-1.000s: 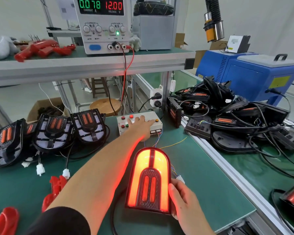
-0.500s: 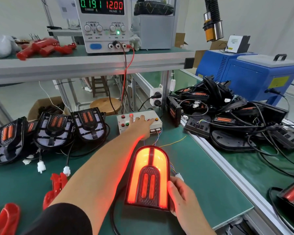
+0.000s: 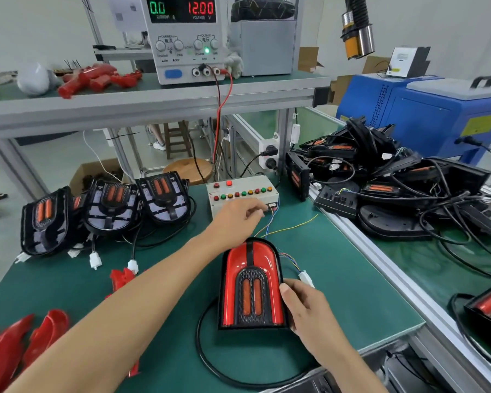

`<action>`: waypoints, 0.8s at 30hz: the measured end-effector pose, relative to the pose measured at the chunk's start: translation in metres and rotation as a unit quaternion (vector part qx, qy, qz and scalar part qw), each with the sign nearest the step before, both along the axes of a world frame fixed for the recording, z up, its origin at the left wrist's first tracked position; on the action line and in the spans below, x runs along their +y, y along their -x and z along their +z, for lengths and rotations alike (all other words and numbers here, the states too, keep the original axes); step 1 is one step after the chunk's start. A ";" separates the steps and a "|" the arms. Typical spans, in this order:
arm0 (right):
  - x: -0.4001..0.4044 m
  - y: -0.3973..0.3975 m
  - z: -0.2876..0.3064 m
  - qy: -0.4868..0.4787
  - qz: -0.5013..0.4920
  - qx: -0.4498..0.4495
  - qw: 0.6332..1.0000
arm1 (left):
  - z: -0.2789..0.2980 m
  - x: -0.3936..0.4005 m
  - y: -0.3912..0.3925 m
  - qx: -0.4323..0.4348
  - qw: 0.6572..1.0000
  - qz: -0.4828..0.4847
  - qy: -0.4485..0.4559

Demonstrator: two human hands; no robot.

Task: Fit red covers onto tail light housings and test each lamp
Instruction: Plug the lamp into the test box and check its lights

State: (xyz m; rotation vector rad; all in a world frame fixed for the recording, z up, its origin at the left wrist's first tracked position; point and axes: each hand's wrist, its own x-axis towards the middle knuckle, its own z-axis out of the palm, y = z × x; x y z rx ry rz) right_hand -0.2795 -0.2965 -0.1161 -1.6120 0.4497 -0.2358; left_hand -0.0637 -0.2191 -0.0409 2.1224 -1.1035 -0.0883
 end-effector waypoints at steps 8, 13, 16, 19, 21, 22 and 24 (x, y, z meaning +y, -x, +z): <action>0.003 0.001 0.002 0.068 0.031 0.024 0.997 | -0.004 0.040 0.052 -0.024 0.998 -0.032 -0.048; 0.003 0.001 0.011 0.093 0.034 0.063 0.993 | -0.007 0.038 0.067 -0.052 0.996 -0.039 -0.067; 0.007 0.006 0.017 0.193 0.001 0.070 0.979 | -0.006 0.028 0.074 -0.069 0.992 -0.049 -0.088; 0.003 0.013 0.018 0.331 -0.077 0.012 0.941 | -0.004 0.019 0.079 -0.080 0.987 -0.060 -0.124; -0.008 0.015 0.017 0.411 -0.143 0.043 0.899 | -0.005 0.013 0.081 -0.099 0.980 -0.074 -0.153; -0.015 0.016 0.016 0.440 -0.166 0.096 0.877 | -0.005 0.011 0.083 -0.109 0.977 -0.080 -0.163; -0.029 0.014 0.008 0.463 -0.155 0.191 0.851 | -0.006 0.006 0.084 -0.124 0.974 -0.077 -0.176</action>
